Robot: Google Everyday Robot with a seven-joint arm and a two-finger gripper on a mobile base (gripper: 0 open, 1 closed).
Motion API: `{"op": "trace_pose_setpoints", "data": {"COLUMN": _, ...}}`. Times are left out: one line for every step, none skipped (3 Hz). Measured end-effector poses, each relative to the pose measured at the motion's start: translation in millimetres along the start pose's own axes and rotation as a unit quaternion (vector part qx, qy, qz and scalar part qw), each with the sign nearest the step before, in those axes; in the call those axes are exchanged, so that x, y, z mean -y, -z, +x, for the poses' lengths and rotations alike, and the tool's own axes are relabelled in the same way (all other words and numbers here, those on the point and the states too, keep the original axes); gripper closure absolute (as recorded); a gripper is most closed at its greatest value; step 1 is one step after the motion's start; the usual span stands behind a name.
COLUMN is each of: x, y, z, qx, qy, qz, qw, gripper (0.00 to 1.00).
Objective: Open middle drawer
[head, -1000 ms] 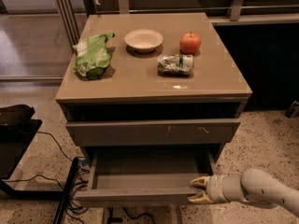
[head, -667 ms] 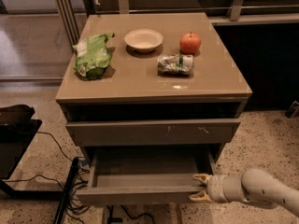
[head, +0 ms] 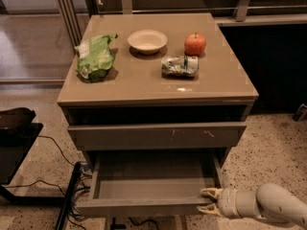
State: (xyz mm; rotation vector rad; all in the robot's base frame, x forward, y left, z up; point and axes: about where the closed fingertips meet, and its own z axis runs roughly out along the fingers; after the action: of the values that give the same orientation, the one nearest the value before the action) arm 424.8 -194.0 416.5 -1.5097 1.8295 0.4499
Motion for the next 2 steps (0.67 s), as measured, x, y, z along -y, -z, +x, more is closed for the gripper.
{"op": "trace_pose_setpoints", "data": {"x": 0.9, "y": 2.8, "z": -3.4, "qx": 0.000, "qy": 0.000, "qz": 0.000, "qw": 1.0000, "gripper": 1.00}}
{"op": "trace_pose_setpoints", "data": {"x": -12.2, "y": 7.9, "z": 1.5, "qx": 0.002, "qy": -0.004, "qz": 0.002, "qw": 1.0000, "gripper": 1.00}}
